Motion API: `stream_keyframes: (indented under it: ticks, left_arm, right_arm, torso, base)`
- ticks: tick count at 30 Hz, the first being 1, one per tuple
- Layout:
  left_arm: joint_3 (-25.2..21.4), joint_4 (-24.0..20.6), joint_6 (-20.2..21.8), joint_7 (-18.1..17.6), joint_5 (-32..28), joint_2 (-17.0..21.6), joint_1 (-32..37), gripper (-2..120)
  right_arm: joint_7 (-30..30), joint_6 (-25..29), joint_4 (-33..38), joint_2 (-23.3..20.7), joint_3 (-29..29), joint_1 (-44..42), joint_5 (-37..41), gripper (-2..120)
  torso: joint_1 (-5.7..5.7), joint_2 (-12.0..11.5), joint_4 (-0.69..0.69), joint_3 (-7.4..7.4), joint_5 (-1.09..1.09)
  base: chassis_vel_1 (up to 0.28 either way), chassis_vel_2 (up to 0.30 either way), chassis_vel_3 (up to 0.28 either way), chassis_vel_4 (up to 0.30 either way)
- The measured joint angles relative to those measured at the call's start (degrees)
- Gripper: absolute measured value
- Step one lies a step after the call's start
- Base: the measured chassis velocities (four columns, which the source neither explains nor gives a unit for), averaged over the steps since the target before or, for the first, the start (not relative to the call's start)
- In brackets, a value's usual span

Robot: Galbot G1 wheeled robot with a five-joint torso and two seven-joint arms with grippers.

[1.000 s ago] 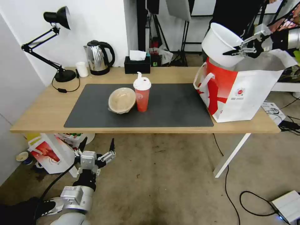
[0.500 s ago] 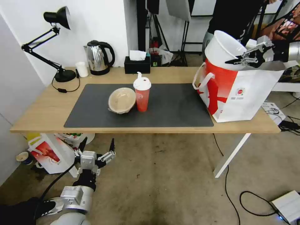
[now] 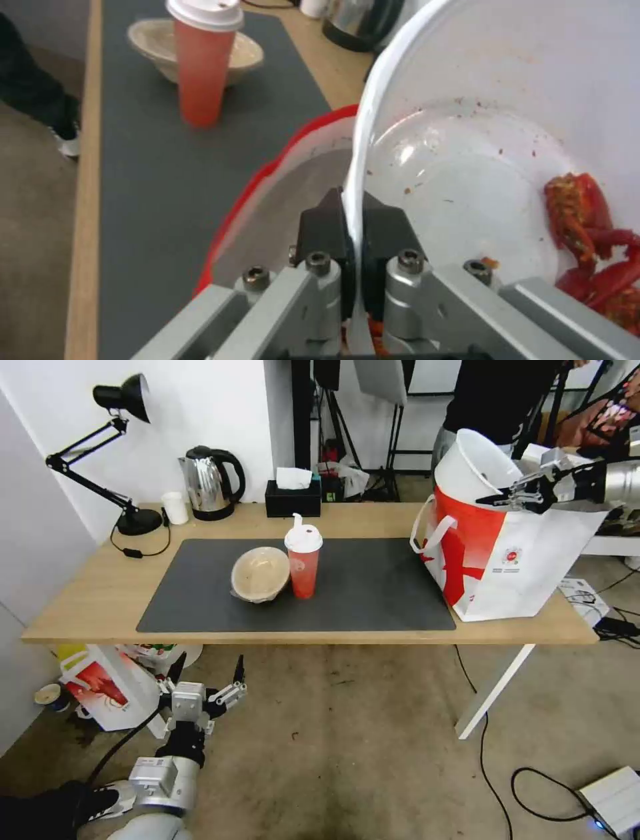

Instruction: Pick up the trash from the table and place it into the takeout bag.

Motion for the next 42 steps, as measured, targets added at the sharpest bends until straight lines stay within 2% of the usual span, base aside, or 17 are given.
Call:
stream_keyframes:
  ticks: [3, 5, 7, 9, 11, 13, 14, 18, 21, 24, 26, 28, 29, 31, 42]
  left_arm:
    - [0.0, 0.0, 0.0, 0.0, 0.0, 0.0, 0.0, 100]
    - [0.0, 0.0, 0.0, 0.0, 0.0, 0.0, 0.0, 100]
    - [0.0, 0.0, 0.0, 0.0, 0.0, 0.0, 0.0, 100]
    - [0.0, 0.0, 0.0, 0.0, 0.0, 0.0, 0.0, 100]
    - [0.0, 0.0, 0.0, 0.0, 0.0, 0.0, 0.0, 100]
    - [0.0, 0.0, 0.0, 0.0, 0.0, 0.0, 0.0, 100]
    - [0.0, 0.0, 0.0, 0.0, 0.0, 0.0, 0.0, 100]
    - [0.0, 0.0, 0.0, 0.0, 0.0, 0.0, 0.0, 100]
    - [0.0, 0.0, 0.0, 0.0, 0.0, 0.0, 0.0, 100]
    - [0.0, 0.0, 0.0, 0.0, 0.0, 0.0, 0.0, 100]
    - [0.0, 0.0, 0.0, 0.0, 0.0, 0.0, 0.0, 100]
    - [0.0, 0.0, 0.0, 0.0, 0.0, 0.0, 0.0, 100]
    - [0.0, 0.0, 0.0, 0.0, 0.0, 0.0, 0.0, 100]
    - [0.0, 0.0, 0.0, 0.0, 0.0, 0.0, 0.0, 100]
    - [0.0, 0.0, 0.0, 0.0, 0.0, 0.0, 0.0, 100]
  right_arm:
    - [-0.4, 0.7, 0.0, 0.0, 0.0, -0.1, 0.7, 1]
    - [-0.4, 1.0, 0.0, 0.0, -0.1, -0.2, 1.8, 12]
    - [-0.4, 1.0, 0.0, 0.0, -0.1, -0.2, 2.0, 14]
    - [-0.4, 1.2, -0.2, 0.0, -0.3, 0.2, 2.7, 27]
    - [-0.4, 1.2, -0.2, 0.0, -0.4, 0.3, 2.7, 30]
    - [-0.3, 1.2, -0.2, 0.1, -0.6, 0.6, 2.9, 39]
    - [-0.2, 1.2, -0.3, 0.1, -0.8, 1.0, 2.9, 47]
    - [0.0, 1.2, -0.5, 0.2, -1.3, 1.5, 3.1, 56]
    - [0.6, 1.2, -1.1, 0.5, -1.8, 2.5, 3.2, 69]
    - [0.6, 1.2, -1.1, 0.5, -1.9, 2.6, 3.2, 76]
    - [0.8, 1.2, -1.4, 0.7, -2.4, 3.3, 3.2, 89]
    - [0.9, 1.2, -1.5, 0.7, -2.5, 3.4, 3.2, 90]
    - [1.1, 1.2, -1.7, 0.9, -2.7, 3.7, 3.2, 97]
    - [1.6, 1.2, -2.0, 1.3, -3.1, 4.3, 3.2, 100]
    - [3.8, 1.1, -2.4, 2.8, -3.7, 7.0, 2.9, 100]
  torso:
    - [0.00, 0.0, 0.00, 0.00, 0.00]
    - [0.00, 0.0, 0.00, 0.00, 0.00]
    - [0.00, 0.0, 0.00, 0.00, 0.00]
    - [0.00, 0.0, 0.00, 0.00, 0.00]
    - [0.00, 0.0, 0.00, 0.00, 0.00]
    - [0.00, 0.0, 0.00, 0.00, 0.00]
    - [0.00, 0.0, 0.00, 0.00, 0.00]
    - [0.00, 0.0, 0.00, 0.00, 0.00]
    - [0.00, 0.0, 0.00, 0.00, 0.00]
    - [0.00, 0.0, 0.00, 0.00, 0.00]
    - [0.00, 0.0, 0.00, 0.00, 0.00]
    - [0.00, 0.0, 0.00, 0.00, 0.00]
    - [0.00, 0.0, 0.00, 0.00, 0.00]
    - [0.00, 0.0, 0.00, 0.00, 0.00]
    - [0.00, 0.0, 0.00, 0.00, 0.00]
  base:
    - [0.000, 0.000, 0.000, 0.000]
    - [0.000, 0.000, 0.000, 0.000]
    - [0.000, 0.000, 0.000, 0.000]
    - [0.000, 0.000, 0.000, 0.000]
    - [0.000, 0.000, 0.000, 0.000]
    - [0.000, 0.000, 0.000, 0.000]
    - [0.000, 0.000, 0.000, 0.000]
    - [0.000, 0.000, 0.000, 0.000]
    - [0.000, 0.000, 0.000, 0.000]
    - [0.000, 0.000, 0.000, 0.000]
    - [0.000, 0.000, 0.000, 0.000]
    - [0.000, 0.000, 0.000, 0.000]
    - [0.000, 0.000, 0.000, 0.000]
    - [0.000, 0.000, 0.000, 0.000]
    - [0.000, 0.000, 0.000, 0.000]
